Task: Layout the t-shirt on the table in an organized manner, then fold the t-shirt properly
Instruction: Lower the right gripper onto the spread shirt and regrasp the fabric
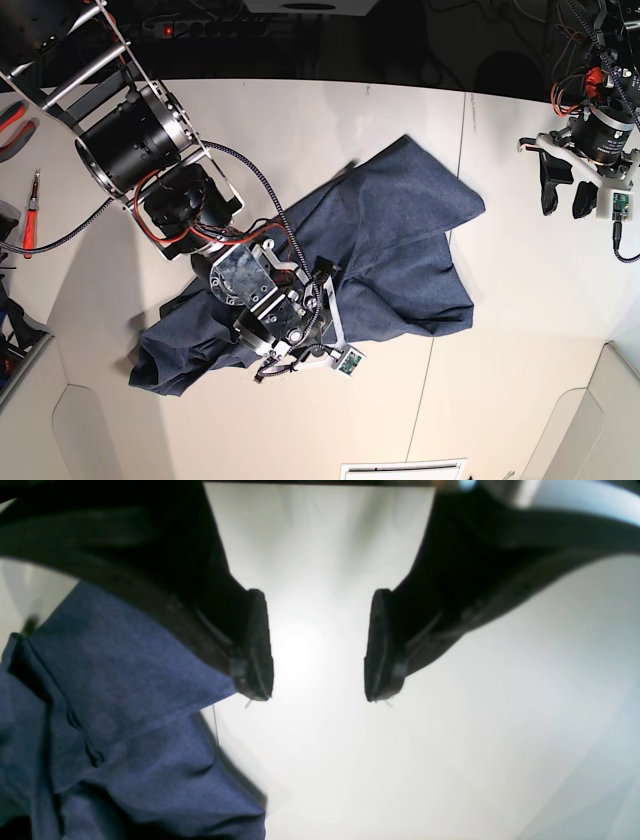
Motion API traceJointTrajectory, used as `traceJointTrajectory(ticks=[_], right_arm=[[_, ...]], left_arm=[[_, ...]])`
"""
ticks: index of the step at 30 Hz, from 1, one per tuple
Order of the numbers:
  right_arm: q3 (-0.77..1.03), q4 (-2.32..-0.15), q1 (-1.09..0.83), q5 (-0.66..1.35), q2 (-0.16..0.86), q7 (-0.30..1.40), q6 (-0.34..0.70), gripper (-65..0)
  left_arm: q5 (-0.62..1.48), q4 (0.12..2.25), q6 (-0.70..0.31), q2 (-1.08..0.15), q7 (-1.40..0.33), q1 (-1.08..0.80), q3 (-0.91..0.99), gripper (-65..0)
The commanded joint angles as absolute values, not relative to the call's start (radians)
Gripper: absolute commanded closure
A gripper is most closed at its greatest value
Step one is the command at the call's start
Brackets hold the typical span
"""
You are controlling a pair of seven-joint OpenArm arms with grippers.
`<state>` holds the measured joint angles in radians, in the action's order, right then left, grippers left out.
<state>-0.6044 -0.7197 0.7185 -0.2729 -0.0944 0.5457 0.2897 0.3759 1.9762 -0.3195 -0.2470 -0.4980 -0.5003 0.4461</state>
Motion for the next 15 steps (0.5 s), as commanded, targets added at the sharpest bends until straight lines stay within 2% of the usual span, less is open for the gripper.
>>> traceJointTrajectory(ticks=[1, 3, 6, 8, 11, 12, 15], right_arm=[[-0.6, -0.736, 0.757, -0.298, -0.102, 0.505, 0.273, 0.0], [-0.6, -0.736, 0.76, -0.347, -0.102, 0.441, 0.218, 0.0], [-0.6, -0.735, 0.795, -0.401, -0.098, 0.334, 0.044, 0.0], [-0.599, -0.735, 0.841, -0.423, -0.095, 0.265, -0.125, 0.0], [-0.551, -0.73, 0.921, -0.42, -0.092, 0.155, -0.44, 0.0], [-0.501, -0.729, 0.947, -0.398, -0.096, 0.129, -0.49, 0.0], [-0.307, -0.729, 1.009, -0.329, -0.098, 0.11, -0.47, 0.0]], left_arm=[[0.385, 1.993, -0.319, -0.258, -0.476, -0.498, 0.453, -33.0], [0.385, 1.993, -0.319, -0.258, -0.476, -0.499, 0.453, -33.0], [0.385, 1.993, -0.319, -0.258, -0.476, -0.498, 0.453, -33.0], [0.385, 1.993, -0.319, -0.258, -0.475, -0.498, 0.453, -33.0], [0.385, 1.993, -0.319, -0.258, -0.475, -0.498, 0.453, -33.0], [0.385, 1.993, -0.319, -0.258, -0.475, -0.499, 0.453, -33.0], [0.385, 1.993, -0.319, -0.258, -0.475, -0.498, 0.453, -33.0]])
